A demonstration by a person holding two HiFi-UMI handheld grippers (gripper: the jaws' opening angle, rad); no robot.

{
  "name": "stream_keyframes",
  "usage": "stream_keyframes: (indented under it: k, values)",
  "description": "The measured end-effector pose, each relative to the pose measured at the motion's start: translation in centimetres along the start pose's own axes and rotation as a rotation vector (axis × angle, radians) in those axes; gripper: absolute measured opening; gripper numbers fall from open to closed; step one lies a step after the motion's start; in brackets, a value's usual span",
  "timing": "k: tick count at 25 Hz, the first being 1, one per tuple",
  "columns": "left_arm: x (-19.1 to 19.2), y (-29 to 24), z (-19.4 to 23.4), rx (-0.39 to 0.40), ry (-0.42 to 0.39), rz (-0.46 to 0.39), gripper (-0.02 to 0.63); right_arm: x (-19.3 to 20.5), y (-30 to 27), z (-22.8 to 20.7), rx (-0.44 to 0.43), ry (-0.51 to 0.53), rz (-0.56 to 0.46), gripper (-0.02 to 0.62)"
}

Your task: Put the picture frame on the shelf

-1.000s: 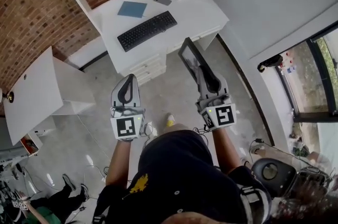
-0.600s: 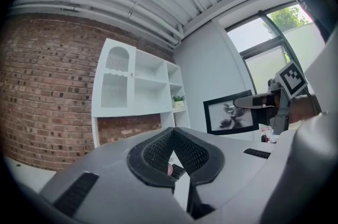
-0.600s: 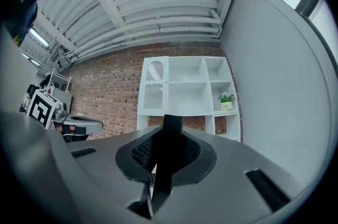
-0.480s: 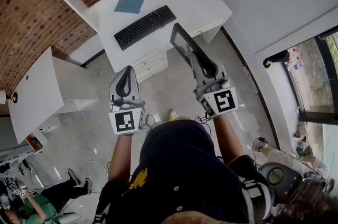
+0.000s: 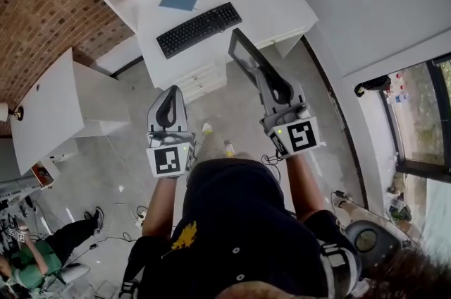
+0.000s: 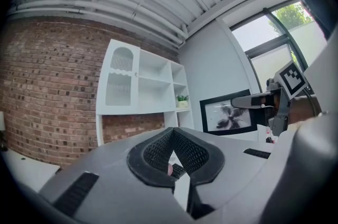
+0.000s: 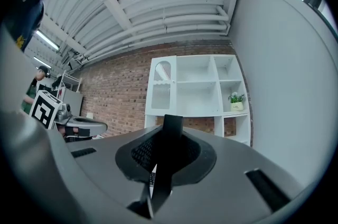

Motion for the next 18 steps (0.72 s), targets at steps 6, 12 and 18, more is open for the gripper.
stream_keyframes:
  k: [6,12,18]
  values:
    - [-0.7,-1.5,0.4,0.011,0.008,-0.029,0.018,-0.8,-0.8,0.0,0.006,0.013,-0.019,0.029]
    - [0.2,-4.1,0.6,0.050,0.010,-0.045,0.018,-0.7,-1.9,-1.6,0.040,0.028,-0.028,0.029]
    - [0.4,-7.1,0.8,0.070,0.042,-0.090,0.018,0.7,-3.2,-2.8,0.064,0.029,0.001,0.029]
Point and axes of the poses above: the fingertips, and each gripper's own axes: y backward along the fingers, z to its left, x out of its underside, the point moved 2 cm from there along y, backward along the fingers, and after that the axes turned 14 degrees about -z, right-handed, at the moved point
